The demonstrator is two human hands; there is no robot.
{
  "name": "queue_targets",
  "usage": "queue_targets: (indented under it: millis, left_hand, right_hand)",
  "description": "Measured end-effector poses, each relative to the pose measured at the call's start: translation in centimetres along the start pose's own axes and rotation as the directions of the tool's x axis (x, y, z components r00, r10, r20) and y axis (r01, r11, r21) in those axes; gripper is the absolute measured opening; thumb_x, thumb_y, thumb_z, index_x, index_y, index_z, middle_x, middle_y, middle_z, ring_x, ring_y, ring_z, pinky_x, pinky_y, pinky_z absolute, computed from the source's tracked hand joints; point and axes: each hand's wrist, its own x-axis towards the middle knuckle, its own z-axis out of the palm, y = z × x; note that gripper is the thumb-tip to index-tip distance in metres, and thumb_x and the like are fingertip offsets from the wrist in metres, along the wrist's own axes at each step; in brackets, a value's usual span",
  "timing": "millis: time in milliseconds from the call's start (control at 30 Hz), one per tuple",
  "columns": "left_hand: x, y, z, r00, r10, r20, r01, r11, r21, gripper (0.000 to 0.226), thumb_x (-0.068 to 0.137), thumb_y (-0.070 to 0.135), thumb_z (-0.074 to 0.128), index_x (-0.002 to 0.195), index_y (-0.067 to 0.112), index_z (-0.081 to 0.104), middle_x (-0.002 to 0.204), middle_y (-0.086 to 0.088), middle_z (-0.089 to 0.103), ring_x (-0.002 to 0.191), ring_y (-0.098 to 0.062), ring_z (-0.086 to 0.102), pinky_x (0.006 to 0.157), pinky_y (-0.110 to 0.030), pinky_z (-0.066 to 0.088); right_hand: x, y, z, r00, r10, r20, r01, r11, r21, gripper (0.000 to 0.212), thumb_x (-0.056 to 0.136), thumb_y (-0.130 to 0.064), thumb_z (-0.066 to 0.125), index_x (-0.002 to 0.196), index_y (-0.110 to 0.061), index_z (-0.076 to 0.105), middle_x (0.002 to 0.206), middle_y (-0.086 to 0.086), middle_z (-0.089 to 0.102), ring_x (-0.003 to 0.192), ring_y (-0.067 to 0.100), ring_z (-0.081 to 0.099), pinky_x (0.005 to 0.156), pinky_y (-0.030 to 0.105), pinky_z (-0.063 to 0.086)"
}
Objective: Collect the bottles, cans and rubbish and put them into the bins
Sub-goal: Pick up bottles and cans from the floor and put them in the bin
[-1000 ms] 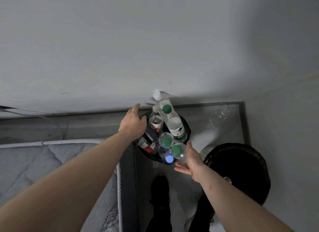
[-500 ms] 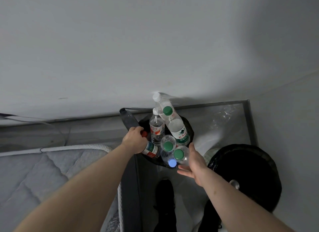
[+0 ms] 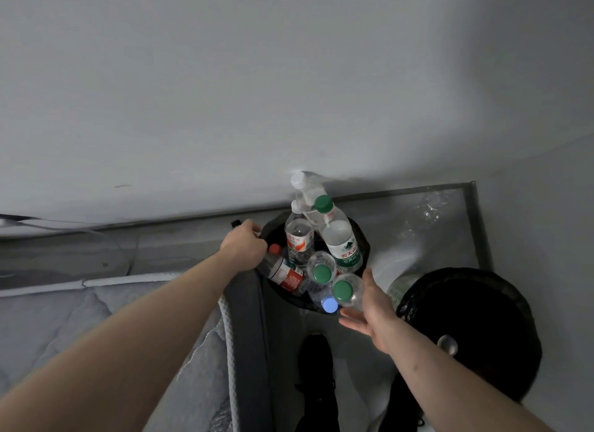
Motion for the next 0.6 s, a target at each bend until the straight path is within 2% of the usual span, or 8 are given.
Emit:
queue_targets:
  millis: [133,200,267,367,467,533,600]
  left_hand:
    - [1.3,-1.5,-3.5,0.998,0.013,-0.066,-0.012,1.000,0.023,0.037,0.086,0.015,0.056,0.123,0.018,0.060,0.111,-0.001,0.066,0.107,-0.027,0.061,0.088,-0.030,0.047]
    - [2.1,-2.7,-4.9,0.997,0.009,-0.072,-0.005,0.998,0.066,0.038,0.088,0.015,0.055,0.125,0.018,0.061,0.116,-0.004,0.068,0.104,-0.027,0.063,0.088,-0.031,0.050]
    - [2.9,-3.7,-5.7,0.997,0.012,-0.071,-0.003,0.993,0.117,0.040,0.087,0.015,0.054,0.126,0.018,0.061,0.118,-0.005,0.068,0.101,-0.027,0.064,0.089,-0.032,0.053]
    - [3.9,-4.5,-5.7,0.999,0.015,-0.030,-0.009,0.984,0.176,0.042,0.087,0.013,0.054,0.128,0.016,0.061,0.119,-0.008,0.068,0.101,-0.026,0.063,0.090,-0.029,0.051]
    - [4.9,-5.1,-5.2,0.998,0.042,0.044,-0.053,0.959,0.279,0.044,0.085,0.015,0.056,0.129,0.016,0.062,0.125,-0.009,0.067,0.114,-0.027,0.062,0.095,-0.029,0.049]
    - [6.4,-6.0,-4.6,0.994,0.078,0.076,-0.102,0.915,0.391,0.046,0.085,0.020,0.057,0.131,0.016,0.061,0.131,-0.009,0.065,0.121,-0.028,0.060,0.098,-0.030,0.048]
    - [8.1,-7.2,-4.2,0.986,0.114,0.122,-0.161,0.846,0.508,0.047,0.088,0.025,0.057,0.135,0.018,0.058,0.137,-0.008,0.060,0.125,-0.028,0.057,0.100,-0.032,0.047]
  right_hand:
    - [-0.1,0.0,-0.4,1.000,-0.013,-0.011,0.013,1.000,-0.003,0.056,0.099,-0.068,0.037,0.126,-0.023,0.055,0.112,0.009,0.065,0.098,0.030,0.070,0.073,0.047,0.064]
    - [0.0,-0.1,-0.8,0.999,-0.037,-0.034,0.037,0.999,-0.024,0.062,0.097,-0.070,0.036,0.134,-0.023,0.054,0.124,0.011,0.062,0.100,0.031,0.068,0.072,0.049,0.064]
    - [-0.6,-0.3,-1.2,0.995,-0.092,-0.047,0.089,0.994,-0.059,0.060,0.099,-0.068,0.034,0.143,-0.029,0.048,0.143,0.008,0.051,0.114,0.032,0.062,0.075,0.050,0.063]
    - [-1.3,0.0,-1.7,0.985,-0.157,-0.068,0.152,0.985,-0.080,0.056,0.104,-0.058,0.033,0.153,-0.031,0.039,0.157,0.001,0.037,0.136,0.032,0.046,0.086,0.051,0.058]
    - [-0.5,1.6,-2.6,0.950,-0.303,-0.071,0.285,0.939,-0.193,0.056,0.103,-0.051,0.040,0.153,-0.025,0.041,0.160,-0.001,0.037,0.144,0.028,0.039,0.111,0.052,0.043]
    - [-0.1,2.6,-3.4,0.900,-0.434,-0.048,0.405,0.871,-0.276,0.049,0.104,-0.038,0.043,0.151,-0.024,0.046,0.158,-0.003,0.041,0.146,0.021,0.037,0.120,0.041,0.030]
    - [0.2,3.3,-3.9,0.847,-0.532,-0.020,0.480,0.780,-0.401,0.046,0.106,-0.024,0.044,0.151,-0.026,0.046,0.156,-0.004,0.042,0.145,0.018,0.037,0.119,0.034,0.027]
